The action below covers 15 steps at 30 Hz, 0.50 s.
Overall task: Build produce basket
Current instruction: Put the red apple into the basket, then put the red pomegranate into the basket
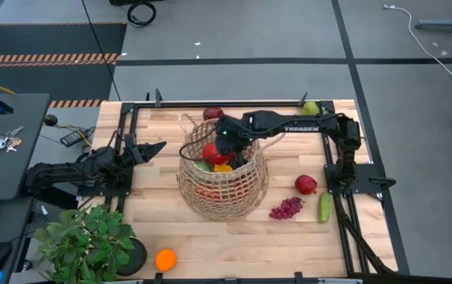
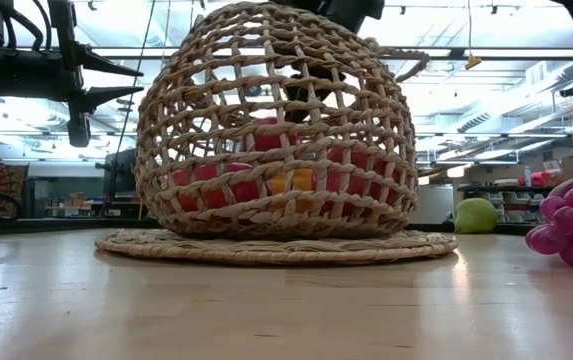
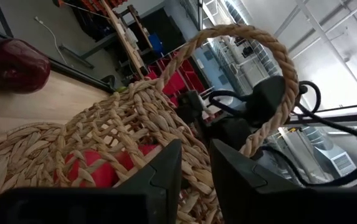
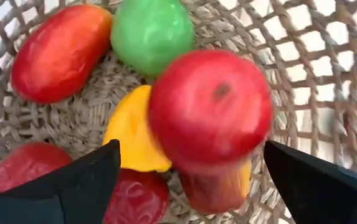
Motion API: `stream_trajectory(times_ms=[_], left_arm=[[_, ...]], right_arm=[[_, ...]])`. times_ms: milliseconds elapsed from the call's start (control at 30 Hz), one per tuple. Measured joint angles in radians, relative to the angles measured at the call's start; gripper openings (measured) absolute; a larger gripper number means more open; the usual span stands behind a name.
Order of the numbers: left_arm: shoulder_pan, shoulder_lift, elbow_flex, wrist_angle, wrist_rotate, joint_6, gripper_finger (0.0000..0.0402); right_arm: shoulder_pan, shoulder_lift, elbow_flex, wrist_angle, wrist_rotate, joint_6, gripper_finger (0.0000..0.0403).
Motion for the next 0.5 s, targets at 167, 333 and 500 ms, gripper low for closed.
stream_trajectory(times_ms=[167,333,500], left_arm=[[0.000,0.000,0.000,0.000,0.000,0.000,0.0091],[0.000,0.000,0.000,0.000,0.000,0.000,0.0091],[0.000,0.000,0.000,0.000,0.000,0.000,0.0090]], right_arm=[[0.000,-0.002,0.077,-0.050,0.052,0.017,0.0399],[-0.009,-0.002,0.234,-0.102,0.058,0.056,0.0398],[-0.025,-0.003,0.428,-0.184,0.058,0.144,0.0398]])
